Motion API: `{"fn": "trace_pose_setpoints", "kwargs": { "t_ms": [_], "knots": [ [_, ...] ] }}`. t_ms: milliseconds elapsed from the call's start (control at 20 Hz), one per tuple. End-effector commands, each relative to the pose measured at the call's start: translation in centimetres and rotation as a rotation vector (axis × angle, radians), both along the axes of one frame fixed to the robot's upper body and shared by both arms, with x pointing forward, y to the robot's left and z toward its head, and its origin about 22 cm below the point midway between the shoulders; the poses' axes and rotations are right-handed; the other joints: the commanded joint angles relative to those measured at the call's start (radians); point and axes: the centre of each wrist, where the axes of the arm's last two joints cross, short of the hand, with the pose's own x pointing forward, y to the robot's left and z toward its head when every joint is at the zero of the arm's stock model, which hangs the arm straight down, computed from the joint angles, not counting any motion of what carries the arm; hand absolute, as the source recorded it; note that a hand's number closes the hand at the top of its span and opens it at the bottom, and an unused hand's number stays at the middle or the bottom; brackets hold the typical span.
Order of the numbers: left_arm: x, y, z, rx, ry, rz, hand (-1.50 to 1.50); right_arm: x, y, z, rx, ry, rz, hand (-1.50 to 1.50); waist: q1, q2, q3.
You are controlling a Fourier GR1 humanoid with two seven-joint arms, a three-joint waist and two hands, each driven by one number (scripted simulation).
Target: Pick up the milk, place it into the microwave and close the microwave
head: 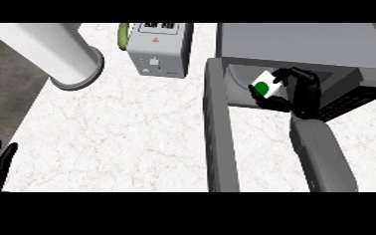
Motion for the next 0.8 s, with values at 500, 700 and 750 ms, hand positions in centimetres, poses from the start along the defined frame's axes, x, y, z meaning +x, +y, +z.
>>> {"fn": "trace_pose_setpoints", "kwargs": {
  "t_ms": [500,700,750],
  "knots": [
    [1.2,-0.6,0.4,0.071,0.010,-0.041,-1.50,1.9,-0.7,0.8,-0.164,0.067,-0.277,-1.50,0.106,0.073,-0.016],
    [1.8,-1.1,0.4,0.078,0.005,-0.076,-1.50,1.1,0.3,-0.4,-0.109,0.129,-0.192,-1.50,0.119,0.082,-0.014],
    [2.1,-1.0,0.6,0.081,-0.013,-0.073,-1.50,0.8,0.2,-0.9,-0.111,0.130,-0.186,-1.50,0.125,0.088,-0.013]
  ]
}}
